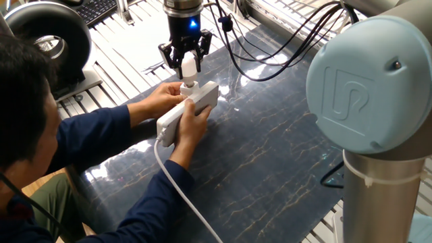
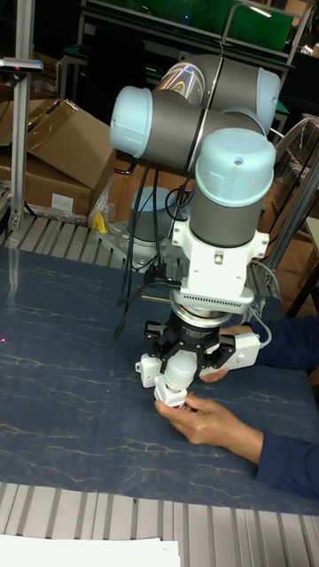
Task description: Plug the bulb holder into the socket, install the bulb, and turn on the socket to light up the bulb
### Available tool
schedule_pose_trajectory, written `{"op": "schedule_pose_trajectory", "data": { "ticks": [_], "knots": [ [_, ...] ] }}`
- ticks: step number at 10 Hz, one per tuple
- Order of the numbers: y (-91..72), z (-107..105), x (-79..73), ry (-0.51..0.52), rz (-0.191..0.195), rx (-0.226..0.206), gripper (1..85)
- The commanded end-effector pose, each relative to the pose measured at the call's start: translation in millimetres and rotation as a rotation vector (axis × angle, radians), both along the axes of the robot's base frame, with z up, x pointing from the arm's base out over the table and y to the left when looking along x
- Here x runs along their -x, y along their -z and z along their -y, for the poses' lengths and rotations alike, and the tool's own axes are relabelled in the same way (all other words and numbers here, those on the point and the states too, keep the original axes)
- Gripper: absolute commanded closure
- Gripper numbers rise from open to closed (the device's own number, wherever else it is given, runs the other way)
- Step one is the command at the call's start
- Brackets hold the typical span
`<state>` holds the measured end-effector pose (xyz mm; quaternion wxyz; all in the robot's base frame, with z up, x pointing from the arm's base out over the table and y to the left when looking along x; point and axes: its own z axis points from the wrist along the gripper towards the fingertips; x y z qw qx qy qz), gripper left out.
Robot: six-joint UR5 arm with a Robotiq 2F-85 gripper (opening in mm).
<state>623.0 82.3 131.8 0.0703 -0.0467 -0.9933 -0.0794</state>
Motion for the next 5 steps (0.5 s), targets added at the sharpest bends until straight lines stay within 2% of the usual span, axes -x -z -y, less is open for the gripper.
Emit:
{"op": "schedule_pose_trajectory", "data": {
  "ticks": [1, 5],
  "knots": [
    [-1.2, -2.9, -5.0, -0.015, 0.015, -0.013, 32.0],
    [-0.4, -2.1, -7.5, -0.032, 0.024, -0.014, 28.7]
  ]
}}
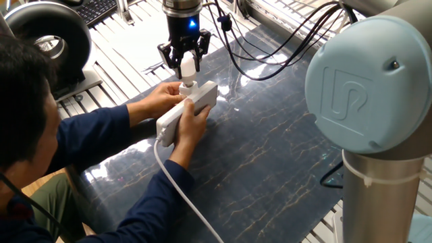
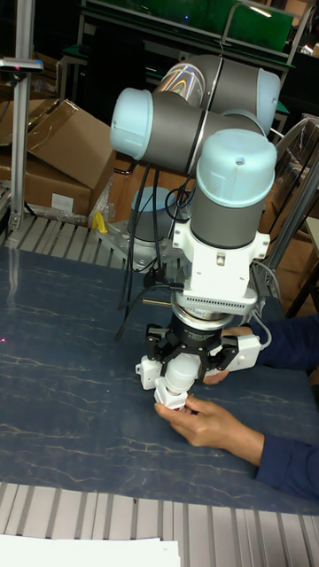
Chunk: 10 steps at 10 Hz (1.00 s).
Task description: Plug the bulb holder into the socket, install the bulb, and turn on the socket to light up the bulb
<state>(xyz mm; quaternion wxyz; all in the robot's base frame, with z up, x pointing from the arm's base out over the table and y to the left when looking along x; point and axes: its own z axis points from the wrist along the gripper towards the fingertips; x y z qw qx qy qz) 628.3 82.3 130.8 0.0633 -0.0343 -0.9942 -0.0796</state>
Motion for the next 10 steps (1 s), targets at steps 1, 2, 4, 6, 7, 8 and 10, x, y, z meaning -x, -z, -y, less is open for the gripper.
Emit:
{"op": "schedule_pose_trajectory", "data": {
  "ticks": [1, 2, 4, 6, 7, 8, 10],
  "knots": [
    [-1.1, -2, -2.6, -0.013, 0.010, -0.012, 27.7],
    [-0.7, 0, -3.5, -0.026, 0.015, -0.007, 26.7],
    [1.1, 10, -4.5, -0.087, 0.027, 0.024, 26.3],
    [0.1, 9, -4.9, -0.101, 0.031, 0.026, 26.3],
    [0.0, 9, -4.4, -0.103, 0.029, 0.026, 26.7],
    [-0.4, 8, -4.2, -0.104, 0.031, 0.021, 27.3],
    [-2.2, 10, -2.7, -0.118, 0.038, 0.016, 27.3]
  ]
}}
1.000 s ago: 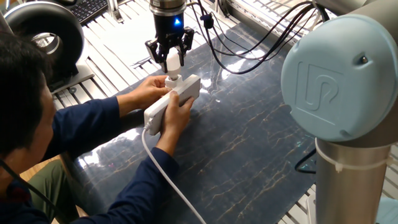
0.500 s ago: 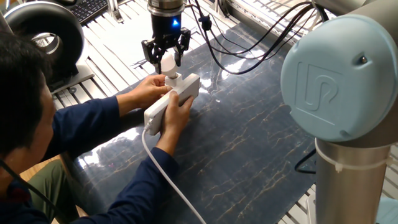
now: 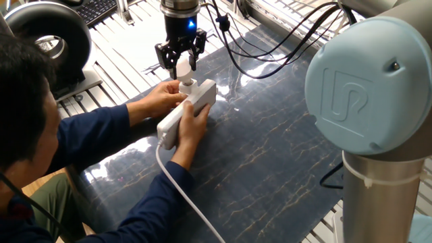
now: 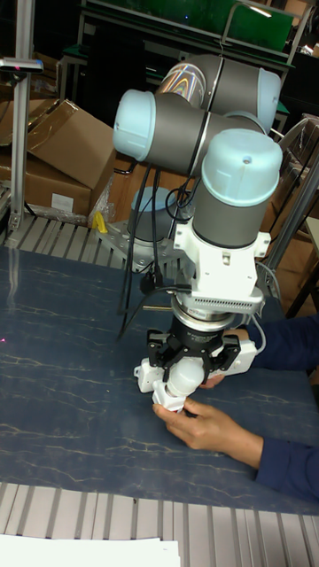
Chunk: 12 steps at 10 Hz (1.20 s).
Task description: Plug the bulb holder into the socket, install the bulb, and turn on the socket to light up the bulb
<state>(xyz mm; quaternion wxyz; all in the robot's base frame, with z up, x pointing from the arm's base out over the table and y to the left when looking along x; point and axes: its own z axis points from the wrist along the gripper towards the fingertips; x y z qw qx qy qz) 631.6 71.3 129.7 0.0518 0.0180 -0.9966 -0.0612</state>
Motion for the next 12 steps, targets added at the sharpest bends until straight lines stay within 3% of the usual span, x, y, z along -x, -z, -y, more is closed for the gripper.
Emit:
{"op": "schedule_pose_trajectory", "data": {
  "ticks": [1, 4, 9, 12],
  "knots": [
    [-4.9, -5, -0.5, -0.023, 0.019, -0.031, 27.3],
    [-8.7, -8, -0.4, -0.094, 0.044, -0.047, 27.3],
    [-6.9, 6, -6.2, -0.281, 0.095, 0.015, 26.3],
    [-9.0, -1, -7.7, -0.377, 0.129, -0.001, 25.3]
  ]
}}
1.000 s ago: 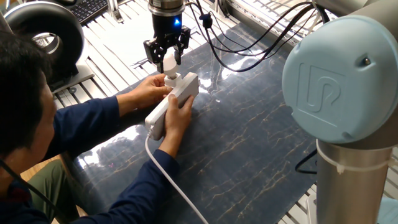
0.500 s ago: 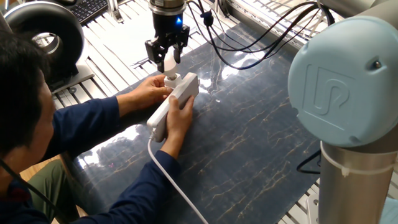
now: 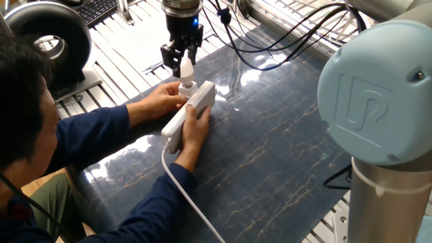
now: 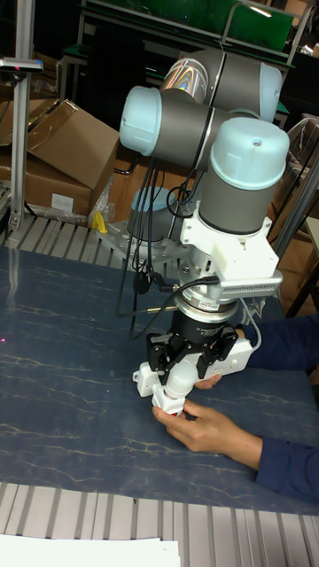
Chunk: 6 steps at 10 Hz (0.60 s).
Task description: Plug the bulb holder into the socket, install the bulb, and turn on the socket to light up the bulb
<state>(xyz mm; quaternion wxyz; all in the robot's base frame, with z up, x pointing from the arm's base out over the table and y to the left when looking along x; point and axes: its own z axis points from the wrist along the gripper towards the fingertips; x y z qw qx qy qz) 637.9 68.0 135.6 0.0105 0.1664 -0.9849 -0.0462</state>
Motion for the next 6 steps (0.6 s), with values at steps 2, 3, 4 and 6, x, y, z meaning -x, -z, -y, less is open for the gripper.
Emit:
{"op": "schedule_pose_trajectory", "data": {
  "ticks": [2, 3, 4, 6],
  "knots": [
    [-2.5, -3, -2.7, -0.141, 0.046, -0.004, 25.0],
    [0.8, -3, -3.4, -0.180, 0.061, -0.005, 24.7],
    [4.1, -1, -3.5, -0.225, 0.073, 0.002, 24.0],
    [8.4, 2, -5.9, -0.332, 0.110, 0.006, 22.3]
  ]
}}
